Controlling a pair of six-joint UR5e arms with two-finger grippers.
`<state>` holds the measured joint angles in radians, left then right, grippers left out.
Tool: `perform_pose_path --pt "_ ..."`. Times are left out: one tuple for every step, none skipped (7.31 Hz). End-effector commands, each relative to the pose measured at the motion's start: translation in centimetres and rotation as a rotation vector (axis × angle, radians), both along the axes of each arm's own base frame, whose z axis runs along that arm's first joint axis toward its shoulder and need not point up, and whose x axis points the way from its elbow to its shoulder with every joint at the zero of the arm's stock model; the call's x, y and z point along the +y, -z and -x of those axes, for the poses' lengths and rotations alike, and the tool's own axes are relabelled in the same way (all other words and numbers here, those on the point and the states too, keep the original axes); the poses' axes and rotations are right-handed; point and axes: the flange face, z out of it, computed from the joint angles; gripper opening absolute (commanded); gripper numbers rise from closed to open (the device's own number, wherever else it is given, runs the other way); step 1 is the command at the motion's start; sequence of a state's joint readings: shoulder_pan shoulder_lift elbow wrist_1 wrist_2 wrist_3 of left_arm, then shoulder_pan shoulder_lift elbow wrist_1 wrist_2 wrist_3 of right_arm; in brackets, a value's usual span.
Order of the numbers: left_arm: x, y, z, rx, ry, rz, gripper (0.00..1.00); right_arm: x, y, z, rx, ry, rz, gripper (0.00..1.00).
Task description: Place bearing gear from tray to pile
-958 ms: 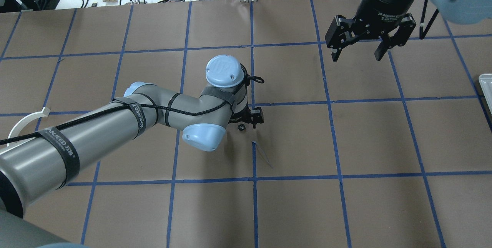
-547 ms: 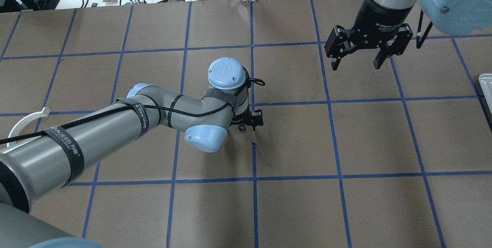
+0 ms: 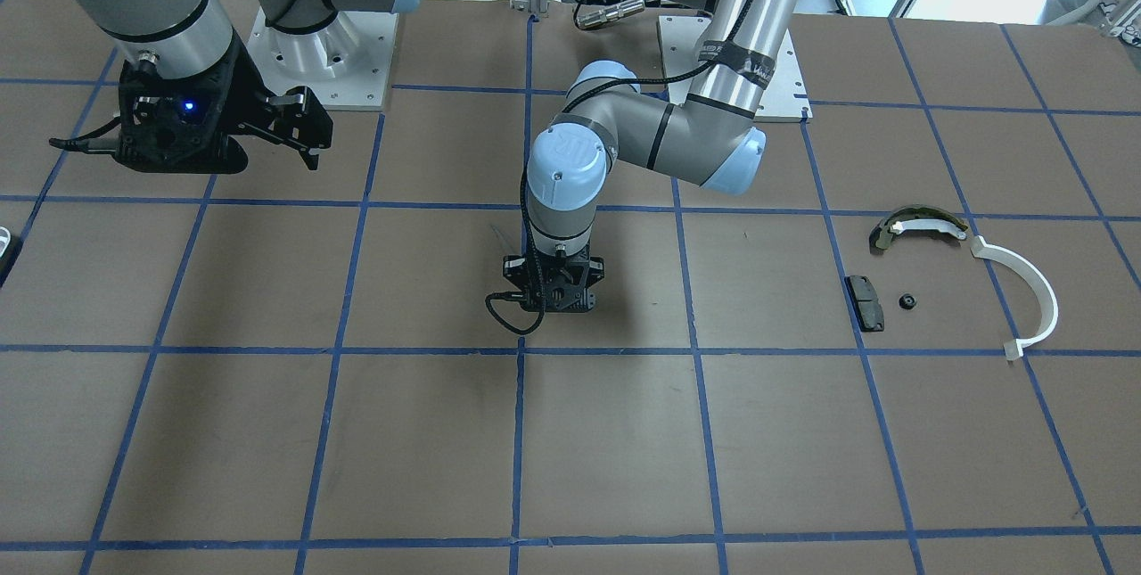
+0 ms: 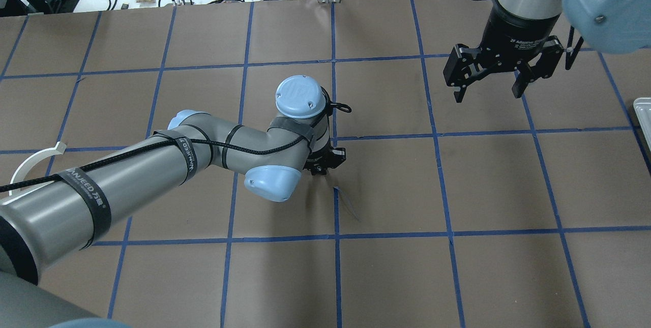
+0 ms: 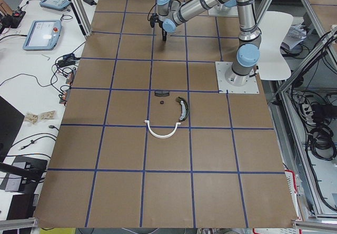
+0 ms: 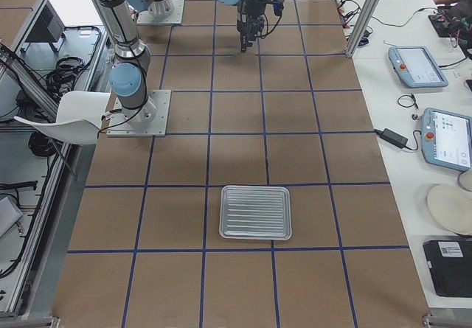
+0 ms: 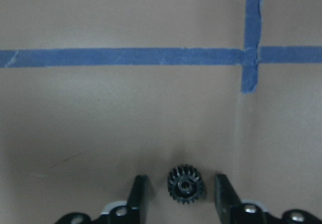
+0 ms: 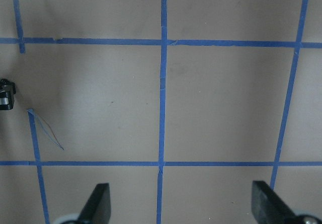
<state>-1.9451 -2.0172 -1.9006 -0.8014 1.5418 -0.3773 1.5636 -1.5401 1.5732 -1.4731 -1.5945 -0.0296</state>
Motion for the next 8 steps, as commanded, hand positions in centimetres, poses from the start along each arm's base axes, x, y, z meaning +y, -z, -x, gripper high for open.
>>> perform_pose_path --pt "-0.5 -2.7 -0.3 0.013 0.0 0.037 0.0 0.2 -0.4 -0.3 -0.004 0.005 0.002 1.0" --pt "-1.5 -4.4 -1.7 0.005 -0.021 0.039 0.0 0.1 -0.3 -0.3 -0.007 0.005 0.004 1.0" --pt "-3.3 -6.4 -5.3 -0.009 -0.061 0.007 0.0 0.1 -0.5 -0.3 -0.007 0.006 0.008 1.0" --pt "-4.3 -8.3 -10.1 -0.023 -0.008 -0.05 0.0 0.1 -0.4 -0.4 -0.007 0.006 0.013 1.0" --pt "-5.2 -9.3 -15.4 -0.051 0.01 -0.082 0.0 0.1 -0.3 -0.2 -0.001 0.007 0.011 1.0" --pt "-5.8 -9.5 -20.6 -0.052 0.008 -0.113 0.0 0.1 -0.2 -0.3 -0.007 0.01 0.008 1.0" --pt "-6.2 -9.1 -25.7 -0.035 0.044 -0.155 0.0 0.0 -0.3 -0.3 -0.006 0.011 0.013 1.0" --pt "-5.7 -8.4 -30.1 -0.045 0.065 -0.181 0.0 -0.2 -0.5 -0.2 -0.005 0.009 0.037 1.0"
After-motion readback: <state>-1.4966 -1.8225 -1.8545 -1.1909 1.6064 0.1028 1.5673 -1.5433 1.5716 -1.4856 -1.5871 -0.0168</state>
